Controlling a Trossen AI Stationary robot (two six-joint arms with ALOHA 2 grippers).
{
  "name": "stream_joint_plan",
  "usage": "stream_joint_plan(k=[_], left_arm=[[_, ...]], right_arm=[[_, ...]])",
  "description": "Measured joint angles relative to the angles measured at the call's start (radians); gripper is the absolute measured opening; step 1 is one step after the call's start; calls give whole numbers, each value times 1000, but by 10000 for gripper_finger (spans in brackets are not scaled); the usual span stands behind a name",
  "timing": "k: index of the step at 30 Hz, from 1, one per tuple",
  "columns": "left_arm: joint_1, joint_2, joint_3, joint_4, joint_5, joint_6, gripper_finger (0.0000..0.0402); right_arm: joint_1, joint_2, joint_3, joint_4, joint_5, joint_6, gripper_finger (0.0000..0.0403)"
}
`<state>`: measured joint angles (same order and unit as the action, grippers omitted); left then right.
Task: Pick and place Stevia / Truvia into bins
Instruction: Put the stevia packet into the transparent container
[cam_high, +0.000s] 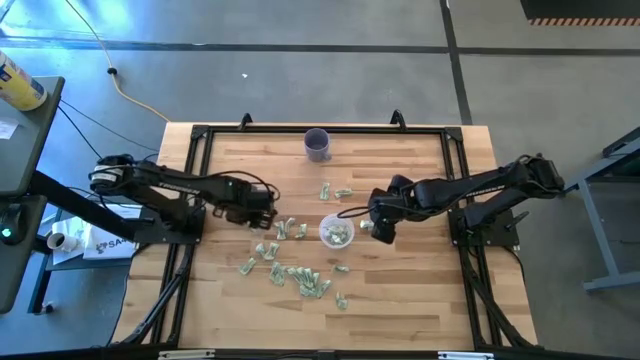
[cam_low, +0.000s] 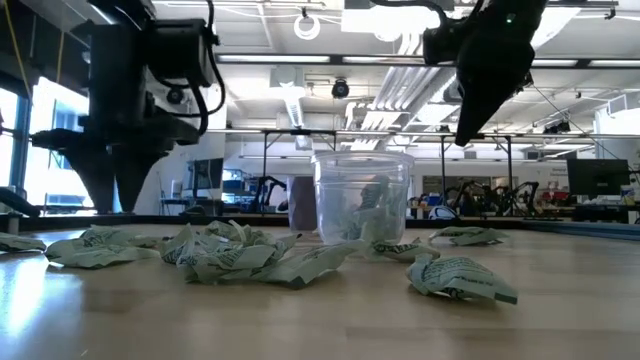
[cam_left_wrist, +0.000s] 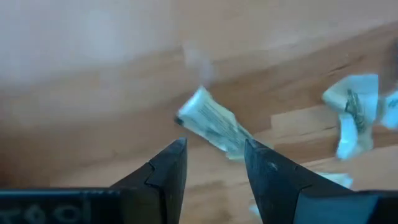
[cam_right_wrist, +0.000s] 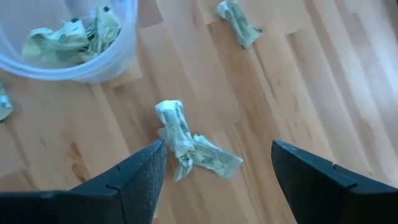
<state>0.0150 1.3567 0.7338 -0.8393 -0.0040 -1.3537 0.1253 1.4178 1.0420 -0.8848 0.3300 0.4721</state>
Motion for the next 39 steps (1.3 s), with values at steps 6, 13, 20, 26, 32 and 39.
stream_joint_plan(k=[6,13,20,26,32,39], left_arm=[[-93,1,-15,75,-122,-356,193],[-103,8,-15,37,-131,-457,193],[-101,94,-15,46,-132,-468,193],[-101,178,-10,99,-131,-411,191],[-101,189,-9,125,-213,-370,121],[-66,164,18,231,-370,-248,20]], right_arm=[[0,0,0,-13,50,0,282],[0,0,0,-18,77,-7,282],[0,0,0,-26,91,-8,282],[0,0,0,-58,99,0,282],[0,0,0,-108,103,25,282],[66,-41,0,-139,180,47,281]])
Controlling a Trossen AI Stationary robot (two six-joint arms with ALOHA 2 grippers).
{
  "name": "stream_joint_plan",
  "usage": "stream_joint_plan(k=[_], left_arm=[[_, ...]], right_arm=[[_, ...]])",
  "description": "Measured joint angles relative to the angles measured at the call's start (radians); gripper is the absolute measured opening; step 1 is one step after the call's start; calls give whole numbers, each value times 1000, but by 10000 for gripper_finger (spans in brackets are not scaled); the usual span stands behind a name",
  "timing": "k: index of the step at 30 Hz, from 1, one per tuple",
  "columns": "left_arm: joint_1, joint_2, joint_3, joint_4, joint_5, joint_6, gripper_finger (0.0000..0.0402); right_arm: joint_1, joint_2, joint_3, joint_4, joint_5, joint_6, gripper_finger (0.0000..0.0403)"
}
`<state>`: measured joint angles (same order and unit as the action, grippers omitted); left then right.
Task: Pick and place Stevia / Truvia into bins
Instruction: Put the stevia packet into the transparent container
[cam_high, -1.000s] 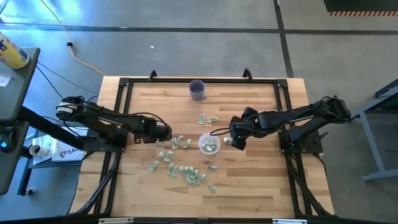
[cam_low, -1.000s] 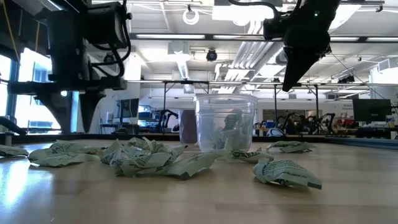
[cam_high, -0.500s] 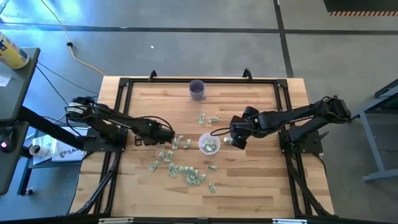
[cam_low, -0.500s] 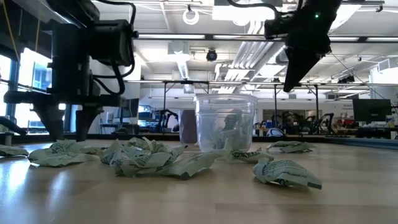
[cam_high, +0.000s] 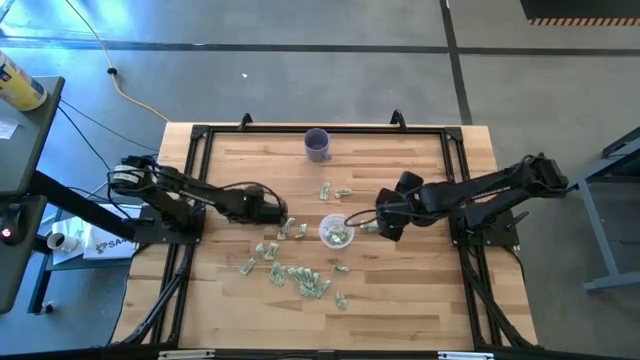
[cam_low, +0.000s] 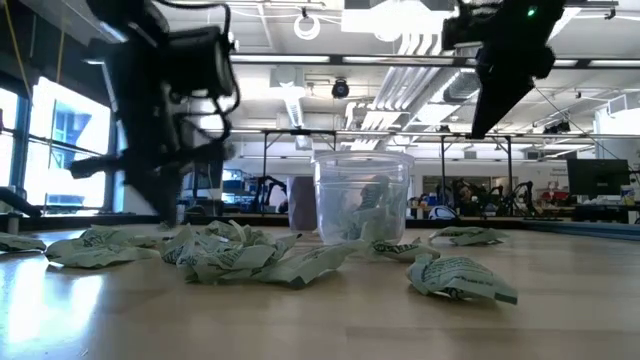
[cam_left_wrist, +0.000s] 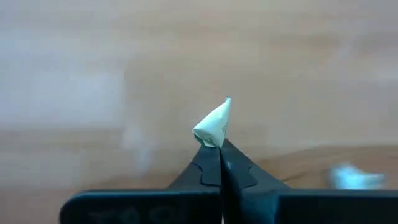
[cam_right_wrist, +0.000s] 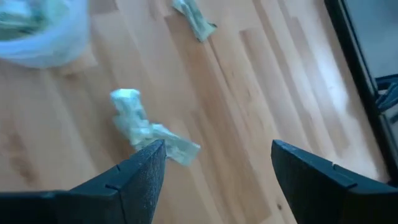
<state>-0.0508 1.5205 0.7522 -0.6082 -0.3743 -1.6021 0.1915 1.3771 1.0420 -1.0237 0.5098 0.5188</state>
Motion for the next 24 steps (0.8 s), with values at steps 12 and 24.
stream_joint_plan(k=[12,24], left_arm=[[39,-5,317,447,103,854,20],[20,318,541,361,391,873,29]], right_arm=[[190,-119,-43,-252,70,359,281],[332,-122,-214,-133,-55,600,281]])
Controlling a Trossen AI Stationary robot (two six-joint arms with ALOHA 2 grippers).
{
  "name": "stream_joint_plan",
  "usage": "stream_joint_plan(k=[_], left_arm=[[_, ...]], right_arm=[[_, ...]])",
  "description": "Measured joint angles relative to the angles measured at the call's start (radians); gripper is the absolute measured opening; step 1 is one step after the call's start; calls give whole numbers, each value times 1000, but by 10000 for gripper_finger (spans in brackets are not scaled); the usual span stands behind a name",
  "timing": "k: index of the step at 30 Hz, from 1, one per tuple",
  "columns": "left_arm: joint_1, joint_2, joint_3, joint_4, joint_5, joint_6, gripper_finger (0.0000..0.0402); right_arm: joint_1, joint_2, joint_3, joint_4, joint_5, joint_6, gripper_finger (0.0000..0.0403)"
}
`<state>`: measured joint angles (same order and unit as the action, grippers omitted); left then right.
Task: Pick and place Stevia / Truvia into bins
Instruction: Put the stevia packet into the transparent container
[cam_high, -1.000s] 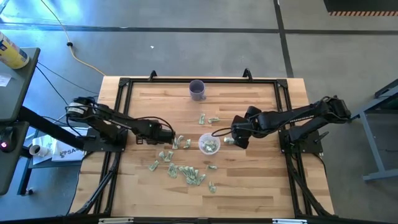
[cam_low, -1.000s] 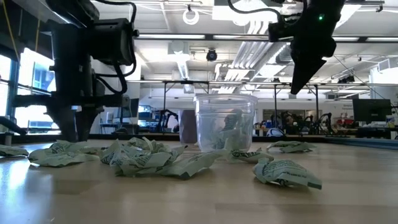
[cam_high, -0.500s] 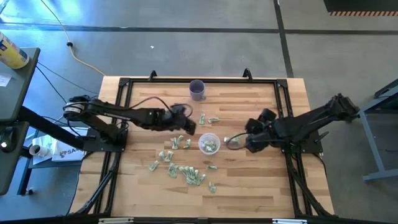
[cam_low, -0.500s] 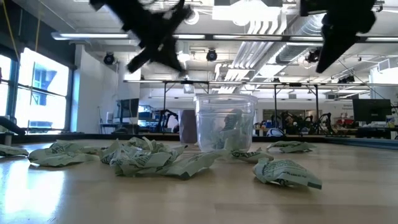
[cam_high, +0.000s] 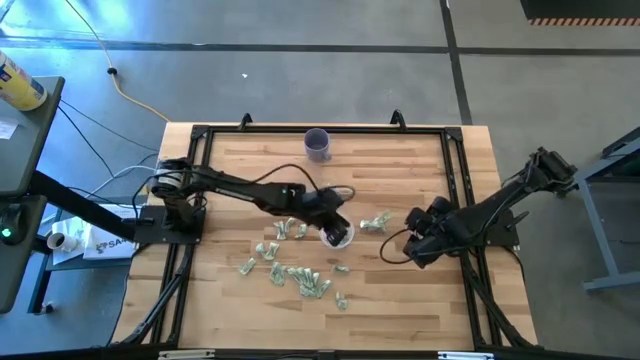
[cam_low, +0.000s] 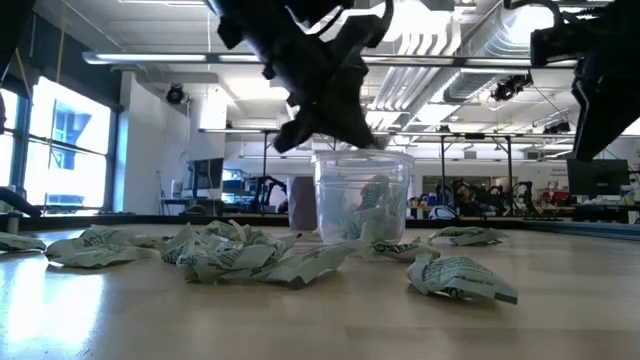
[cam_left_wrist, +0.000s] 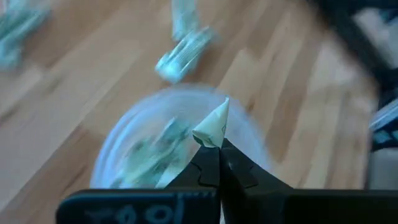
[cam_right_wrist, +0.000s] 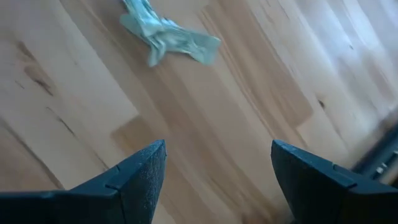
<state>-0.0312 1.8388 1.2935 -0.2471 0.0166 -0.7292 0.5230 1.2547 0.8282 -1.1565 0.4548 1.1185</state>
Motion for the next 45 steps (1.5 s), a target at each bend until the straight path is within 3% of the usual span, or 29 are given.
stream_joint_plan(k=[3,11,15,18,22,29,36,45], left_arm=[[-2,7,38,-93,-2,0,62],[-2,-53,158,-484,0,16,212],[-22,-101,170,-704,-35,46,244],[-58,-154,143,-856,-111,30,238],[-109,-198,78,-988,-165,-64,214],[-189,-236,-78,-968,-149,-226,178],[-200,-249,-210,-882,-49,-253,152],[-198,-298,-315,-798,-44,-243,103]], right_arm=[[-9,1,0,51,26,-27,281],[-139,1,2,183,55,-235,281],[-223,1,1,224,38,-436,281],[-288,0,-27,295,-4,-655,281],[-362,2,-100,463,-136,-889,281],[-417,51,-154,796,-270,-1118,281],[-474,208,-126,845,-355,-1024,281],[-505,335,-88,887,-416,-966,244]])
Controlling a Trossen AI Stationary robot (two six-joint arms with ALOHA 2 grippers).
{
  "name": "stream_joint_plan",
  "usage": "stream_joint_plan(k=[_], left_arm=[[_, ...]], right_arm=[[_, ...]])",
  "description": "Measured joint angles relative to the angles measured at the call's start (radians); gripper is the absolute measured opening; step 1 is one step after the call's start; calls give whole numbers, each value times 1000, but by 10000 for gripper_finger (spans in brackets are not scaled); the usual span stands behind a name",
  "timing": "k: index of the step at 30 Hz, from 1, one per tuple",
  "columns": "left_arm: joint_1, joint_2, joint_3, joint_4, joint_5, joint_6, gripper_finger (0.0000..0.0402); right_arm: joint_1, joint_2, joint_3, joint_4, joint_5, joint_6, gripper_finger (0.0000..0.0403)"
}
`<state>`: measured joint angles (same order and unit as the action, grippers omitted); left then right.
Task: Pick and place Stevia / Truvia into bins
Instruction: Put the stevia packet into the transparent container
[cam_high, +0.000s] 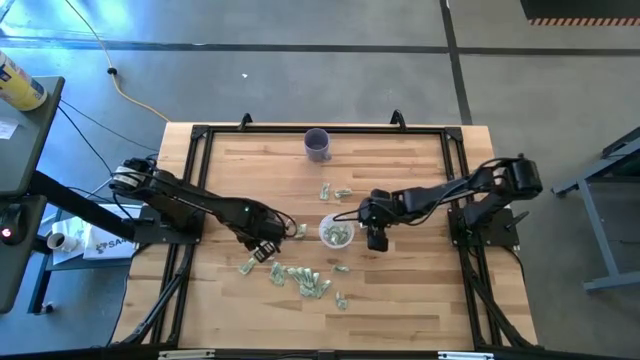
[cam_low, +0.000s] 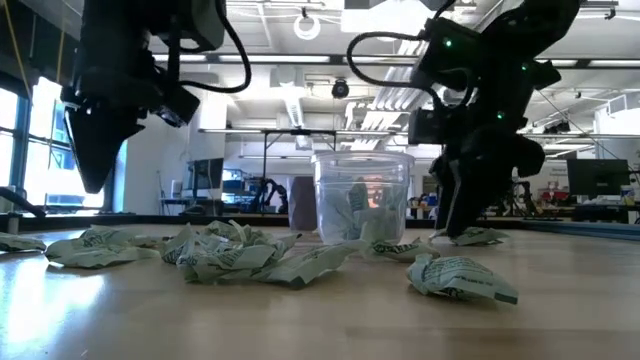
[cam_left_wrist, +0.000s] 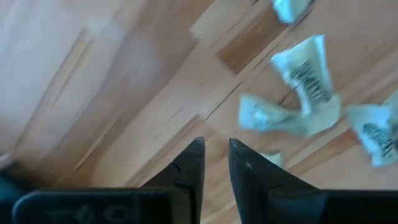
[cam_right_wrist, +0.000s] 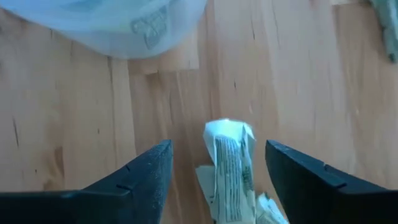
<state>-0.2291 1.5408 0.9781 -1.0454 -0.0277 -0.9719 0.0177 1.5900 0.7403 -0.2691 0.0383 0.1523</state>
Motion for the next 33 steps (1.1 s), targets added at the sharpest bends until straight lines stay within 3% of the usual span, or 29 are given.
stream_joint_plan(k=[11,20,25,30,33], left_arm=[[1,-35,-63,13,-31,44,63],[0,-35,-62,23,-30,45,42],[0,-59,-62,55,-7,17,31],[0,-172,-62,196,-24,6,37],[-1,-271,-62,282,-95,30,43]], right_arm=[[-38,18,0,56,9,30,131],[-76,18,0,-49,-23,76,11],[-82,-48,31,-67,-20,206,6],[-75,-192,134,-79,44,237,4],[-77,-234,195,-54,-33,243,2]])
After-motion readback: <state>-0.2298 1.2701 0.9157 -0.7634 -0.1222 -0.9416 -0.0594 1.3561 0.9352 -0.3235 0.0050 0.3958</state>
